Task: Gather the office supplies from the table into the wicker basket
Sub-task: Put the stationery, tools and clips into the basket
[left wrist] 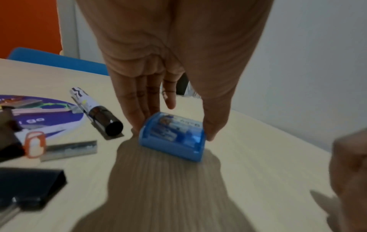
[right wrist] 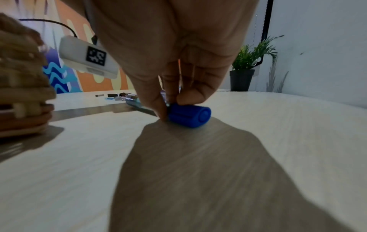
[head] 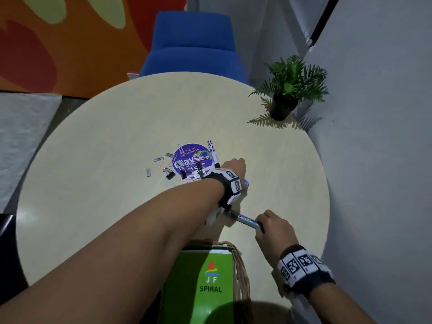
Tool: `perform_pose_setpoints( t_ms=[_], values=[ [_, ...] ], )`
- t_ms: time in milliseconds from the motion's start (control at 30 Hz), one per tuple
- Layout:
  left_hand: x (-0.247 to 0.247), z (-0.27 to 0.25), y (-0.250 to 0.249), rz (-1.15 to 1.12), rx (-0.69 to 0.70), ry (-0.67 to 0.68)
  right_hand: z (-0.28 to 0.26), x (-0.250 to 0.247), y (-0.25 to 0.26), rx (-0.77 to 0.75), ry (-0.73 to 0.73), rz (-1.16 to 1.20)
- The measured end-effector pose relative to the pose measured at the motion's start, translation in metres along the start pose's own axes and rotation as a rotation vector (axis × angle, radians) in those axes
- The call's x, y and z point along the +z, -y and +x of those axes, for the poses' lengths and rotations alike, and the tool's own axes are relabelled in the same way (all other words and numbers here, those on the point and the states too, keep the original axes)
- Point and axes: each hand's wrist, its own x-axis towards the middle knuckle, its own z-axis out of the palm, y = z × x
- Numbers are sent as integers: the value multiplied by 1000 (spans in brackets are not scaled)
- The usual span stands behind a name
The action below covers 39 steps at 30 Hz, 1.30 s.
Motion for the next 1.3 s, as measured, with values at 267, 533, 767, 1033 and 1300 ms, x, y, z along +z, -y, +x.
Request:
perform_pose_setpoints(
  t_ms=[267,533,767,1033,1300],
  values=[
    [-82,-127,52,-162,82,61,-28,-60,-2,-34,-95,367],
    [-49,-265,149,-145,178,355,-44,-85,117,-330,-52,789],
    [-30,-287,171,-145,306,326,-49,-58,194,-484,58,726],
    [-11,-302,185,163,235,356,-58,-48,216,-595,78,551],
    [-30,-315,208,-96,93,4,-59,-26,237,-656,258,54]
  ],
)
